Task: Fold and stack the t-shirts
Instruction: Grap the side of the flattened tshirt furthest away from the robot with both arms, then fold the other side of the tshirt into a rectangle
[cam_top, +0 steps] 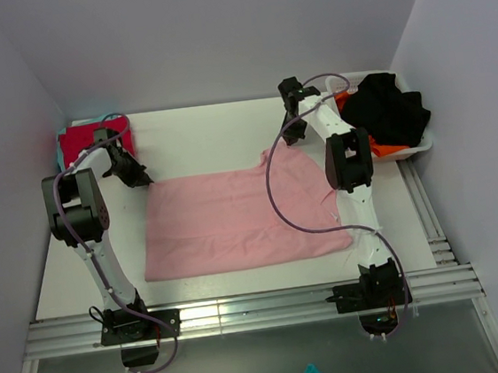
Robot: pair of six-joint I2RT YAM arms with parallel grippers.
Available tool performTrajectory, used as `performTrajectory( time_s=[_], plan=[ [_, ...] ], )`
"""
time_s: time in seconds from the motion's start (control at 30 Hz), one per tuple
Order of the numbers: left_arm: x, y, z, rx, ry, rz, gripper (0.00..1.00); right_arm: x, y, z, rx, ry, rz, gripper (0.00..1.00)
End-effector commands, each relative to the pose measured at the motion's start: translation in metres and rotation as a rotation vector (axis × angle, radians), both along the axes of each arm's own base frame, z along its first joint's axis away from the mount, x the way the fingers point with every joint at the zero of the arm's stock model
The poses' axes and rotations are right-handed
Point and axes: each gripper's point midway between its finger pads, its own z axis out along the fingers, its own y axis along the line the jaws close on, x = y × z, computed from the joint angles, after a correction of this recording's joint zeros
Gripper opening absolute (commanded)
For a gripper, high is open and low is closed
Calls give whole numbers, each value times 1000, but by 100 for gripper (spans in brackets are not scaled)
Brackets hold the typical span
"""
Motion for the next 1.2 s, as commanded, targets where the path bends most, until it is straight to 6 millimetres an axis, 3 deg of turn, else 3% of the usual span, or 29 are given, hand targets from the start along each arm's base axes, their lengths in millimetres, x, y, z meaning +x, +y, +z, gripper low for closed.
performTrajectory(
  time_s=[0.0,0.27,0.57,0.87,1.17],
  plan=[
    [-4,1,0,31,-3,-20,0,-12,-7,26,-49,-7,0,0],
    [11,5,30,56,-71,-36,0,-8,-7,84,-19,-129,-29,0],
    [16,4,56,53,-132,-33,0,-21,-13,121,-15,-190,-54,0],
    [4,7,81,82,-185,-22,0,-62,-25,143,-16,-222,-63,0],
    [-25,7,100,100,-220,34,0,-106,-33,171,-1,-282,-27,0]
  ],
)
